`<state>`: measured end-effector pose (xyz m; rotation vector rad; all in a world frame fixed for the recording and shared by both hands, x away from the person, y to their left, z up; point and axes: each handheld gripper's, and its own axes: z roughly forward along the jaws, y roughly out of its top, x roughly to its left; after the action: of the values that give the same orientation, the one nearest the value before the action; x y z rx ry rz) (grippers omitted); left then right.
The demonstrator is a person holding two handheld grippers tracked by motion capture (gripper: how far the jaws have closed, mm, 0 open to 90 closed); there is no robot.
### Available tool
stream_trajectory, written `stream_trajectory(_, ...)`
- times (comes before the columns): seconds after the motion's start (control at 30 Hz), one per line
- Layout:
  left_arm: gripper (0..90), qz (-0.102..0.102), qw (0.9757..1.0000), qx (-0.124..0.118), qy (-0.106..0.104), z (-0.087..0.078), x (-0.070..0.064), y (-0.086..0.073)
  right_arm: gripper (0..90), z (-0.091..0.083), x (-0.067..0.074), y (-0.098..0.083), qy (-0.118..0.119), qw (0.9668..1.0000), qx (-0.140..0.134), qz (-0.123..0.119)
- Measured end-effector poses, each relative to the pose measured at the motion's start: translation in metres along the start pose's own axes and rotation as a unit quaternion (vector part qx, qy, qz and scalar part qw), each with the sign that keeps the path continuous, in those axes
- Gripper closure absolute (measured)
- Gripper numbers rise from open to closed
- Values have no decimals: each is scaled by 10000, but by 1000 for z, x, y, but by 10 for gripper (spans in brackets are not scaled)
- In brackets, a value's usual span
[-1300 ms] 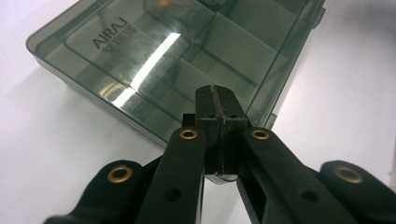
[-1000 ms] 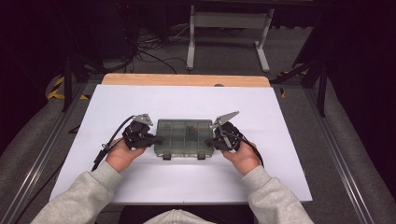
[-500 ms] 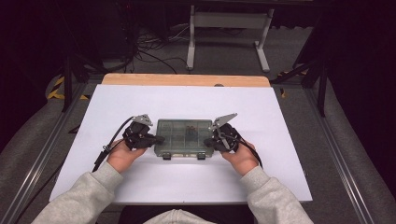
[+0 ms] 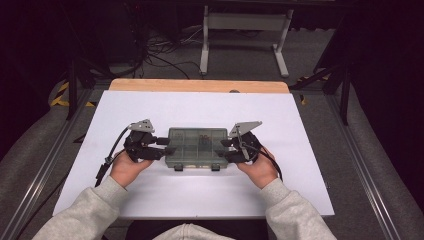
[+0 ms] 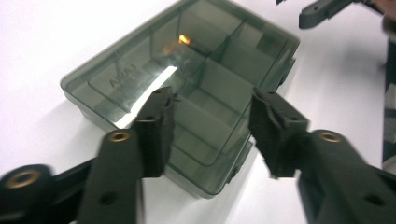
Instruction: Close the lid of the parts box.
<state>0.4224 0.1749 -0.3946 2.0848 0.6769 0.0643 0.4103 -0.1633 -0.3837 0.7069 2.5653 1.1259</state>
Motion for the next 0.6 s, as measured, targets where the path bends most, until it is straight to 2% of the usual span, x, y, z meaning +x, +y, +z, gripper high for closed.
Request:
stream_trajectory(0.13,368,-14,9998,-188,29,-6,-1,-1,425,-7,3,2,-59,9996,-265,-64)
stream_trajectory(0.17,368,-45,9997,-254,9,-8,-1,-1,425,-7,3,2,-59,9996,-265,-64)
stream_trajectory(0.27,280,-20,9985,-544,86,-15,-4,-4,318,-12,4,2,-123,9988,-475,-70)
stream_trajectory(0.3,238,-20,9985,-544,86,-15,-4,-4,295,-14,4,2,-164,9984,-545,-54)
stream_trajectory(0.37,218,73,9976,-670,176,-18,-6,-6,275,-16,4,1,-171,9983,-562,10)
stream_trajectory(0.5,168,91,9961,-869,99,-23,-7,-9,218,-22,6,-1,-219,9968,-765,-11)
stream_trajectory(0.6,122,110,9940,-1083,83,-28,-8,-12,183,-27,6,-4,-221,9948,-992,34)
